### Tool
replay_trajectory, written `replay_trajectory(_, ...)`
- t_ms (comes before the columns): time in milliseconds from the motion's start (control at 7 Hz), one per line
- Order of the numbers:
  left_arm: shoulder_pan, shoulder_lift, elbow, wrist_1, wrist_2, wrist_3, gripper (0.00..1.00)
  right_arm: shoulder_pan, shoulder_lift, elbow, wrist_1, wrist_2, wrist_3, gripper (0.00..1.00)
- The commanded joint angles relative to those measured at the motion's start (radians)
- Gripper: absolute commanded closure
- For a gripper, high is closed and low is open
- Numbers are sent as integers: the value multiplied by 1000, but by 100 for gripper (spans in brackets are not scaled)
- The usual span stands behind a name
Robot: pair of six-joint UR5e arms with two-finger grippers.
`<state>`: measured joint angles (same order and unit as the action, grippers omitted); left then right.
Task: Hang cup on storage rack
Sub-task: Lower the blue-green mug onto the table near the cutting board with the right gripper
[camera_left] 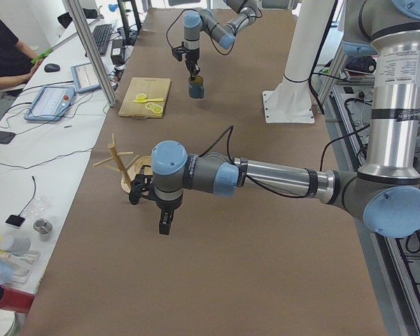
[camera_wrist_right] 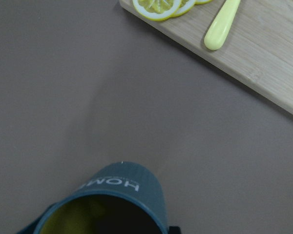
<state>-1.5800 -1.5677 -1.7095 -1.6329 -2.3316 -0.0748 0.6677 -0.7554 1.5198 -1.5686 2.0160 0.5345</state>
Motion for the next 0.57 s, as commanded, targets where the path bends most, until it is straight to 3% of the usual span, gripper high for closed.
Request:
replay_trajectory(0,0,0,2,1,0,1,1,-20,2,-38,53,-2,4,100)
replay_trajectory(429,0,-2,8,-1,0,1,1,-36,1,-78,104,0,7,100)
